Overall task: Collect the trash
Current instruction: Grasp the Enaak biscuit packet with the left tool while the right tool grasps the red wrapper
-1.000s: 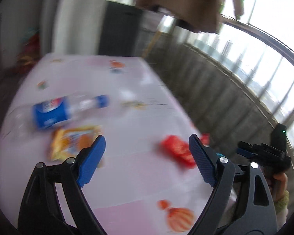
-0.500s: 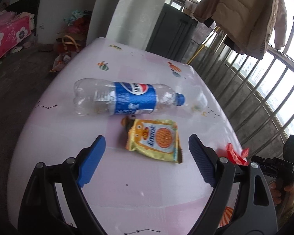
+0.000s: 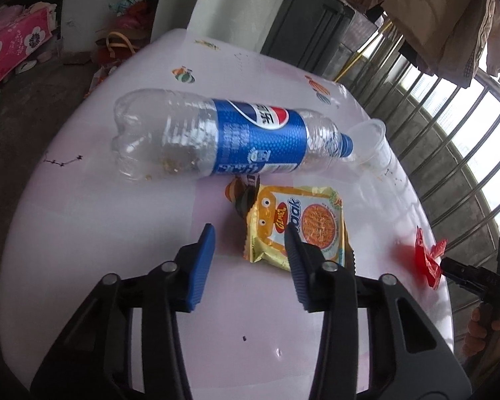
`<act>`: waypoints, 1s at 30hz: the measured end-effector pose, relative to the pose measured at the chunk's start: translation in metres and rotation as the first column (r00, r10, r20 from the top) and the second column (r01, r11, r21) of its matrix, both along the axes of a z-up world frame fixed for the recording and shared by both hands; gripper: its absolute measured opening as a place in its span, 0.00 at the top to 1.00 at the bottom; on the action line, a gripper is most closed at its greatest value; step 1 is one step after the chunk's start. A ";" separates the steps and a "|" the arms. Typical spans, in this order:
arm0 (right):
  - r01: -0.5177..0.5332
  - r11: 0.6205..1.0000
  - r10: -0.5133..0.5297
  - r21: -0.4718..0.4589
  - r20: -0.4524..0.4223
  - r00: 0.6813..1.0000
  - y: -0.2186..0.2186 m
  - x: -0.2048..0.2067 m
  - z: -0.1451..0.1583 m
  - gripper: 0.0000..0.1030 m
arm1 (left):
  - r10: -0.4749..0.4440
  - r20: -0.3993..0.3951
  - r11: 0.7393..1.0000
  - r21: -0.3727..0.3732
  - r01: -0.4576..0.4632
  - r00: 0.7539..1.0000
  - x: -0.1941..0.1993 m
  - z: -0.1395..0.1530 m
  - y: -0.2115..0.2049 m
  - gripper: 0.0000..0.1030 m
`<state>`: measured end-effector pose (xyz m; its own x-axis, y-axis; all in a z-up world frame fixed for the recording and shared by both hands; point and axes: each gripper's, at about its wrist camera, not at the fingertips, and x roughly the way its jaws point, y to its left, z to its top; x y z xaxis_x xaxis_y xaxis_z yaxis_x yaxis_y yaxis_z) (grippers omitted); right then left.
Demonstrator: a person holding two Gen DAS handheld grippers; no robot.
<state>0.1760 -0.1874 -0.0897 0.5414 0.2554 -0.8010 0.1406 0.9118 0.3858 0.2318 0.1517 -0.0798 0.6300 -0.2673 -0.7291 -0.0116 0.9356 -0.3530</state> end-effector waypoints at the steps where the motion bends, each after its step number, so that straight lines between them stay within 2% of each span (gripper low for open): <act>1: -0.003 1.000 0.003 0.003 0.001 1.000 0.001 0.001 -0.001 0.40 | -0.007 -0.006 1.000 0.008 0.007 1.000 0.002 -0.002 -0.003 0.64; 6: 0.004 0.999 -0.004 0.036 -0.008 1.000 -0.001 0.005 -0.005 0.45 | -0.001 -0.031 0.999 0.051 0.002 1.000 0.008 -0.012 -0.011 0.77; 12: 0.022 0.995 -0.022 0.094 0.001 1.000 -0.007 0.003 -0.006 0.45 | -0.004 -0.026 0.995 0.104 0.006 1.000 0.009 -0.014 -0.016 0.86; 21: 0.094 0.971 -0.095 0.219 -0.007 0.995 -0.029 -0.004 -0.011 0.45 | 0.001 -0.022 0.994 0.107 0.002 1.000 0.007 -0.012 -0.015 0.91; 30: 0.135 0.955 -0.140 0.265 -0.002 0.990 -0.036 -0.004 -0.015 0.45 | 0.010 -0.021 0.994 0.111 -0.007 1.000 0.005 -0.011 -0.011 0.91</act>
<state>0.1724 -0.2235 -0.1047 0.5991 0.3789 -0.7054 0.2486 0.7494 0.6137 0.2369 0.1403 -0.0910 0.6158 -0.1789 -0.7673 -0.0262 0.9687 -0.2469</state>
